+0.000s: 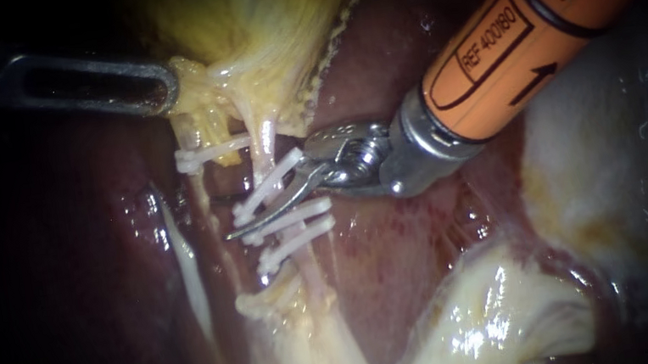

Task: Go to the cutting position right tube

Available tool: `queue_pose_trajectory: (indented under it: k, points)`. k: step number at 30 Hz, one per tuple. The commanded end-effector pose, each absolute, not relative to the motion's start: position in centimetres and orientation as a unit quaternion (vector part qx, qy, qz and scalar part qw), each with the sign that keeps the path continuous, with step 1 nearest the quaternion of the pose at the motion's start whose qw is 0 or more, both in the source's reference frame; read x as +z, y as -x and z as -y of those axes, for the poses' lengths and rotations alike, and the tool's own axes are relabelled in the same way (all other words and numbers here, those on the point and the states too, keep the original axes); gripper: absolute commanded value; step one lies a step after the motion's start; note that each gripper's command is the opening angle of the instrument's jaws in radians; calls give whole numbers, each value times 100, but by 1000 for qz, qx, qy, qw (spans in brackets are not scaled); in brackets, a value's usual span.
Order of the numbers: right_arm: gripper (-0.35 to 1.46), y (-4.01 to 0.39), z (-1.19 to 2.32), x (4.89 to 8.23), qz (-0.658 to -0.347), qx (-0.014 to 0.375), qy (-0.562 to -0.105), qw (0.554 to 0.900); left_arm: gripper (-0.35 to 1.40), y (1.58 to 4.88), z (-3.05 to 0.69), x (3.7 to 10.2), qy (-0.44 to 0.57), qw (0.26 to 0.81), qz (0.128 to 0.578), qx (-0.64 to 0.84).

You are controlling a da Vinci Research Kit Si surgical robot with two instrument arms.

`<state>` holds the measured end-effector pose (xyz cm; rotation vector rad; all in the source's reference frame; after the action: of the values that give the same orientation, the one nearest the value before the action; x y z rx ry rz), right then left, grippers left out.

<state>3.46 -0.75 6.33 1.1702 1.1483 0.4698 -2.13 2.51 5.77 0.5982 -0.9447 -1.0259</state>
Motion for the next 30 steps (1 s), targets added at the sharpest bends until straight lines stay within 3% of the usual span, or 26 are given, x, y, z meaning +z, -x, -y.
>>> queue_pose_trajectory:
  k: [1,9,16,30]
  points:
    - [132,-346,75,631,-510,208,-518,655,-35,213,-251,577,-271,726,428,-465]
    - [135,-349,82,600,-542,205,-536,614,-35,213,-251,577,-271,726,428,-465]
    - [130,-348,89,571,-545,182,-562,595,-35,212,-251,577,-271,726,428,-465]
    - [128,-344,85,569,-545,169,-574,588,-35,212,-251,578,-271,726,428,-465]
